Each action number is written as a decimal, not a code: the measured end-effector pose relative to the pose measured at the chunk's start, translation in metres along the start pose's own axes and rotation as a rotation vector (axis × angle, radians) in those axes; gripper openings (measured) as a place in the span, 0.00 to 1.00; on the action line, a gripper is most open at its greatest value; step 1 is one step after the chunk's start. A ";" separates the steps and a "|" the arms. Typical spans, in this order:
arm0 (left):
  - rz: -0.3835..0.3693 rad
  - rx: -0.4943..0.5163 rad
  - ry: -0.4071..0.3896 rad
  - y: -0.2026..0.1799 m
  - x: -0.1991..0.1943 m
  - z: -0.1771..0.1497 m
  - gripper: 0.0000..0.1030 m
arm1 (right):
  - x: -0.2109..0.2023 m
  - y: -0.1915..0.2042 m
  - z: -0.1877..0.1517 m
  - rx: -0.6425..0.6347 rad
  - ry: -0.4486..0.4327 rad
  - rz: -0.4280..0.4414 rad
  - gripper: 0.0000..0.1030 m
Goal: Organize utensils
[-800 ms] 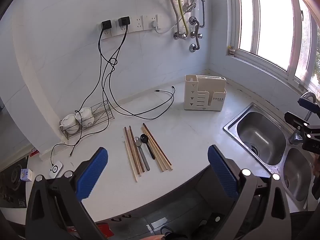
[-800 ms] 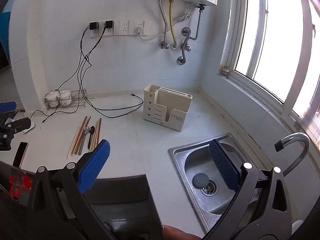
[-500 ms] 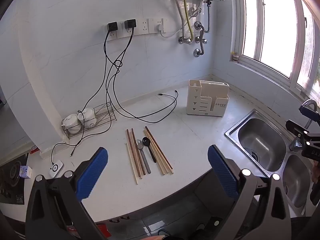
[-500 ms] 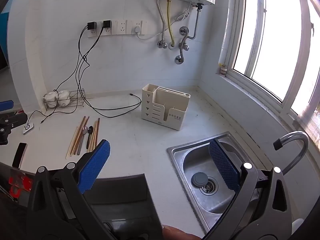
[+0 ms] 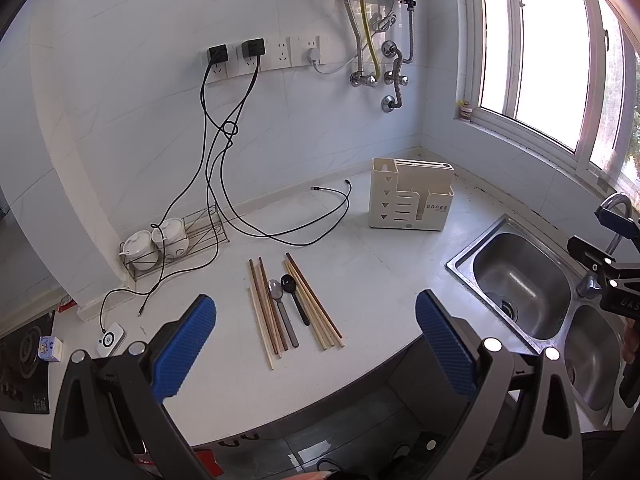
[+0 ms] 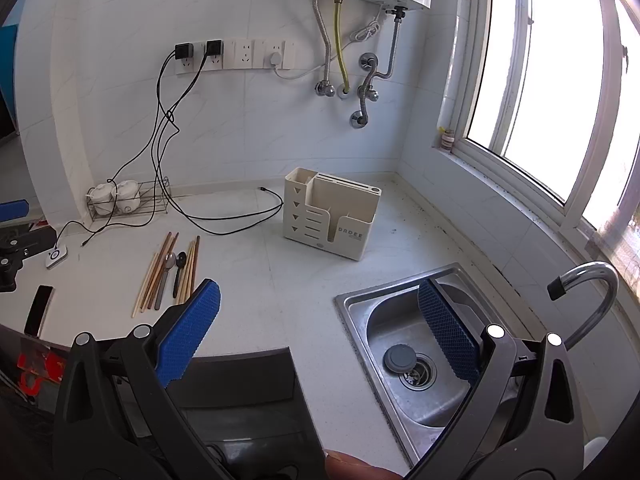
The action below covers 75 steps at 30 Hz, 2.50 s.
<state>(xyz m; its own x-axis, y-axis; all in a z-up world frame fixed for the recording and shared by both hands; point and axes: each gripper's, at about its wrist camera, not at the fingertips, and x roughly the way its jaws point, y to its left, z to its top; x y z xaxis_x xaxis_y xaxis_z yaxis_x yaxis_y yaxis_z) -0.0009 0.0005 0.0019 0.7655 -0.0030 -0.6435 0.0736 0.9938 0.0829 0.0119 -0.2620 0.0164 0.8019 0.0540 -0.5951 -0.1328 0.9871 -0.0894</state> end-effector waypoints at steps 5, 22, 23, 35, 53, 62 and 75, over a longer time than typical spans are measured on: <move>-0.006 0.003 0.002 -0.001 0.002 0.001 0.96 | 0.001 0.001 -0.001 0.002 0.001 -0.001 0.92; -0.025 0.009 -0.016 -0.004 0.001 0.001 0.96 | -0.001 0.002 -0.003 0.016 -0.018 -0.014 0.92; -0.026 0.009 -0.017 -0.004 0.000 0.001 0.96 | -0.002 0.002 -0.003 0.016 -0.020 -0.015 0.92; -0.032 0.005 -0.017 -0.004 -0.001 0.001 0.96 | -0.006 0.002 -0.004 0.025 -0.024 -0.023 0.92; -0.036 0.004 -0.018 -0.004 -0.003 0.000 0.96 | -0.006 0.003 -0.003 0.026 -0.018 -0.025 0.92; -0.037 0.007 -0.020 -0.007 -0.003 0.001 0.96 | -0.006 0.002 -0.004 0.028 -0.021 -0.022 0.92; -0.016 -0.001 -0.020 -0.021 0.003 0.008 0.96 | 0.004 -0.004 0.001 0.020 -0.025 0.006 0.92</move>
<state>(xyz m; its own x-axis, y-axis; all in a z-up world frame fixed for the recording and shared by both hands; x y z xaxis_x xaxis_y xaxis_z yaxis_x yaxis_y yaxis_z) 0.0046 -0.0210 0.0046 0.7765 -0.0214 -0.6297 0.0857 0.9937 0.0719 0.0166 -0.2659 0.0150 0.8157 0.0633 -0.5750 -0.1260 0.9896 -0.0698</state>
